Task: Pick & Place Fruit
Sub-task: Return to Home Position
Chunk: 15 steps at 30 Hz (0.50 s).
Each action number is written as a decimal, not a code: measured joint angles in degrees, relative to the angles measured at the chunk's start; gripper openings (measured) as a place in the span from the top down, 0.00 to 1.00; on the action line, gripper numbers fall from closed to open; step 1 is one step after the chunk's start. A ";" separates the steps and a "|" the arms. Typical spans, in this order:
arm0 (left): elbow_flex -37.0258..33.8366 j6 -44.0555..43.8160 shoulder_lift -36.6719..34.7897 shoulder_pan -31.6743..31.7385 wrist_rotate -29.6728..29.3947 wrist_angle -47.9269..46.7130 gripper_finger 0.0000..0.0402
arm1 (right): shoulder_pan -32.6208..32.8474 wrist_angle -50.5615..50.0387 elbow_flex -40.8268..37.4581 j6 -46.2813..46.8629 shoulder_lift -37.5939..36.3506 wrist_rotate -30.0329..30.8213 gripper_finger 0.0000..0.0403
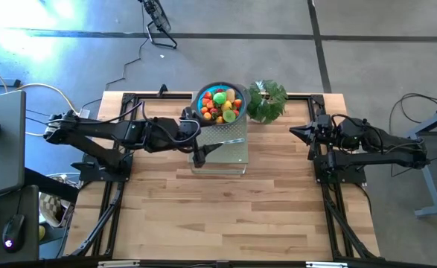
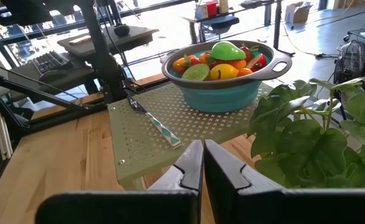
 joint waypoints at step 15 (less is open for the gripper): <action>0.00 3.51 -0.01 0.00 3.33 -0.12 0.67 | 0.00 0.00 0.00 -0.02 -0.02 -0.34 0.98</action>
